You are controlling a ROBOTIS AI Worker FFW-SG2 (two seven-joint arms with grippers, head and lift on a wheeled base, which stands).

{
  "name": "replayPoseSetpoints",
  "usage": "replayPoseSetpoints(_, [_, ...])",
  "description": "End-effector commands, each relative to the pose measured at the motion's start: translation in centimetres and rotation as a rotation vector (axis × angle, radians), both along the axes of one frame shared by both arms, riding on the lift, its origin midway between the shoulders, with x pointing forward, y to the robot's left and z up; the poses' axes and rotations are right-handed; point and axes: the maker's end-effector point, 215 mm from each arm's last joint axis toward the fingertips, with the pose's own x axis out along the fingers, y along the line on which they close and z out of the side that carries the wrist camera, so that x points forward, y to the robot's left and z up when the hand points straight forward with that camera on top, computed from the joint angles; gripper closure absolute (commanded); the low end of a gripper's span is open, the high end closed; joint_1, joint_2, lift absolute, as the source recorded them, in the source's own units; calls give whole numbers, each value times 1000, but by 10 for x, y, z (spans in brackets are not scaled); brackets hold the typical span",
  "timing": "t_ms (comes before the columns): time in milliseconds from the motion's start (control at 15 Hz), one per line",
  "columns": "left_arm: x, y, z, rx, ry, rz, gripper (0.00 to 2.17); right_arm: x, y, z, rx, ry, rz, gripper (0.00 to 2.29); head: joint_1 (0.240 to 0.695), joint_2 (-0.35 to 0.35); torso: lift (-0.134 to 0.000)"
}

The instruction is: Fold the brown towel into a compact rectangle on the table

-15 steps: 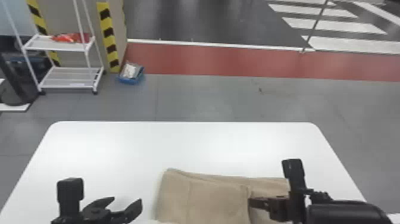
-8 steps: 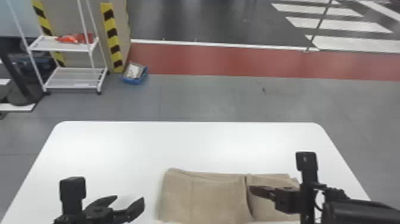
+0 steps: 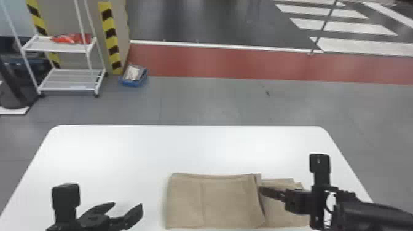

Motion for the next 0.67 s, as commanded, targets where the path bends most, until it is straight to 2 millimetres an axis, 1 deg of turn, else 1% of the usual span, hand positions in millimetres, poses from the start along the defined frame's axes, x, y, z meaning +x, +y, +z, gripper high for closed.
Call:
replayPoseSetpoints(0, [0, 0, -1, 2, 0, 1, 70, 3, -2, -14, -13, 28, -1, 1416, 695, -138, 0])
replayPoseSetpoints(133, [-1, 0, -1, 1, 3, -1, 70, 2, -3, -17, -13, 35, -3, 1416, 695, -140, 0])
replayPoseSetpoints(200, [0, 1, -1, 3, 0, 0, 70, 0, -7, -14, -11, 26, -7, 1416, 695, -141, 0])
replayPoseSetpoints(267, [-1, 2, -1, 3, 3, 0, 70, -3, -15, 5, -7, -9, -22, 1416, 695, -142, 0])
replayPoseSetpoints(333, [0, 2, -1, 4, 0, 2, 70, -7, -25, 18, 1, -34, -36, 1416, 695, -145, 0])
replayPoseSetpoints(400, [0, 3, -1, 4, -2, 4, 70, -12, -42, 24, 15, -42, -71, 1416, 695, -150, 0])
replayPoseSetpoints(467, [0, 5, -1, 6, -2, 5, 70, -12, -57, 26, 16, -50, -101, 1416, 695, -156, 0])
replayPoseSetpoints(533, [1, 5, 0, 6, -5, 5, 70, -12, -67, 20, 26, -40, -127, 1416, 695, -169, 0])
replayPoseSetpoints(600, [1, 3, 0, 4, -3, 4, 70, -11, -70, 10, 36, -27, -136, 1416, 695, -185, 0])
